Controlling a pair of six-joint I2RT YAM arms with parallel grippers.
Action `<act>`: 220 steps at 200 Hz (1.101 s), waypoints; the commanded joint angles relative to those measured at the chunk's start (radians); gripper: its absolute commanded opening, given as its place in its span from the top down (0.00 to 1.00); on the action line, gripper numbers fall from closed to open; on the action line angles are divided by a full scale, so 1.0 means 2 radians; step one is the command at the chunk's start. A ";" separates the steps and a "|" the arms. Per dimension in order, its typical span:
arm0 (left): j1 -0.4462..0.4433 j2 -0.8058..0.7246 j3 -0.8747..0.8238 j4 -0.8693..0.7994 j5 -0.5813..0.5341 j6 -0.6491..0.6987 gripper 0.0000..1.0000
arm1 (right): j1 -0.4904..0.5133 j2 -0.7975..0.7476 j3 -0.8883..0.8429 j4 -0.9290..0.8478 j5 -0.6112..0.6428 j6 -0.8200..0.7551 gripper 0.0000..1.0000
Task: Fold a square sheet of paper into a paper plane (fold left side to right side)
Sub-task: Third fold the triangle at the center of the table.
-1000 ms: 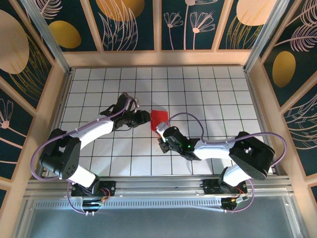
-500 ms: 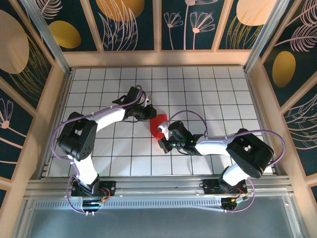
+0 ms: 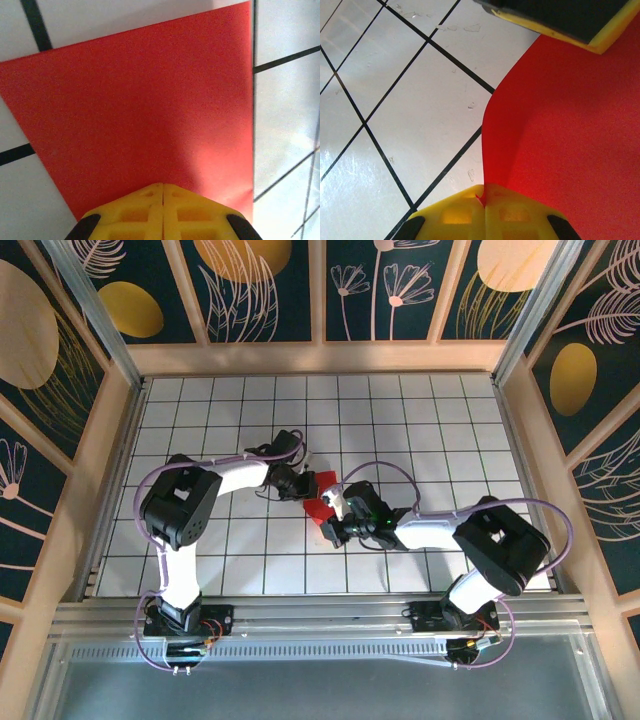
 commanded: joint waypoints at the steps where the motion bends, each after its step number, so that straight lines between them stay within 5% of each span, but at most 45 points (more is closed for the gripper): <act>1: -0.005 0.016 0.018 -0.026 -0.022 0.016 0.94 | -0.008 0.008 0.007 -0.001 -0.017 0.011 1.00; 220: -0.017 0.029 0.024 -0.041 -0.056 0.022 0.99 | -0.064 0.046 0.066 -0.087 0.027 0.024 1.00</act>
